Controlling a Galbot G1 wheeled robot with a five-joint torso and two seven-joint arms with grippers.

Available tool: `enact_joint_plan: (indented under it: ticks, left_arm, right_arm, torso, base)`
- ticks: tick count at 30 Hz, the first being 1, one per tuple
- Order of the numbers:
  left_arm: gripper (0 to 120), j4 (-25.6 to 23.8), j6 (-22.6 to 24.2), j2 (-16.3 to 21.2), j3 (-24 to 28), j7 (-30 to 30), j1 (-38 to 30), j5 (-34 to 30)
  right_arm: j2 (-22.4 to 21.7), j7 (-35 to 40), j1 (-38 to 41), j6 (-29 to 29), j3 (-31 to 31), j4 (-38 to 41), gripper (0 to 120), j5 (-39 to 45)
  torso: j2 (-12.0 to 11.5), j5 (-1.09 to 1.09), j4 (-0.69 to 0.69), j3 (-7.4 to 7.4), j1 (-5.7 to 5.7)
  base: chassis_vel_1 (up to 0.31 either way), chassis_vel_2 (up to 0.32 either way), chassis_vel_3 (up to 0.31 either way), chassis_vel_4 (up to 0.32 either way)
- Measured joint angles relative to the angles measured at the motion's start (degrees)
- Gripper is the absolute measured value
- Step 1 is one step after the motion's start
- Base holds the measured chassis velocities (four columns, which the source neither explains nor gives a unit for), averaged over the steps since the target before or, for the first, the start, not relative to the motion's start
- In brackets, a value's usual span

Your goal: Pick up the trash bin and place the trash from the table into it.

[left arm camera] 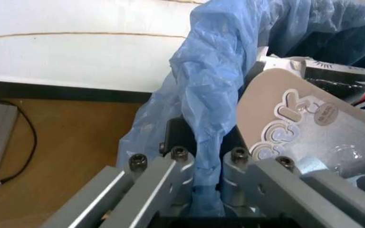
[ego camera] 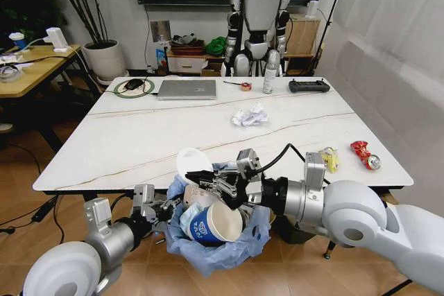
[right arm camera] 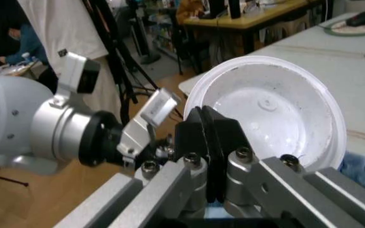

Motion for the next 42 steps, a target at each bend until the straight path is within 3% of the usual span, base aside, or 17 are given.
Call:
enact_joint_plan:
  ticks: [24,32,36,38,42]
  left_arm:
    - [0,-1.74,0.66,-1.1,-0.87,-0.89,0.9,0.24]
    - [0,-1.74,1.34,-1.93,-0.96,-0.92,3.37,2.23]
    - [0,-1.47,1.44,-2.39,-0.96,-0.72,5.0,3.45]
    - [0,-1.44,1.44,-2.52,-0.96,-0.64,5.25,3.65]
    - [0,-1.45,1.44,-3.34,-1.1,-0.38,6.99,4.65]
  right_arm:
    - [-4.17,3.43,-7.13,-5.17,-0.49,0.76,0,-6.46]
    - [-4.77,3.93,-6.94,-4.06,3.48,2.91,0,-4.9]
    - [-5.94,5.04,-6.5,-2.95,8.55,5.32,15,-0.63]
    - [-6.08,5.22,-6.46,-2.77,8.96,5.48,16,-0.36]
    - [-5.79,8.13,-6.13,-1.13,12.34,4.81,35,1.09]
  torso:
    - [0.0,0.0,-0.01,-0.01,-0.01]
    - [0.0,0.0,0.0,-0.01,-0.01]
    - [0.01,0.0,0.0,-0.01,-0.01]
    - [0.01,0.0,0.0,-0.01,-0.01]
    - [0.02,-0.01,-0.01,-0.01,-0.01]
  base:
    - [0.0,0.0,0.0,0.0]
    - [0.0,0.0,0.0,0.0]
    - [0.0,0.0,0.0,0.0]
    - [0.0,0.0,0.0,0.0]
    - [0.0,0.0,0.0,0.0]
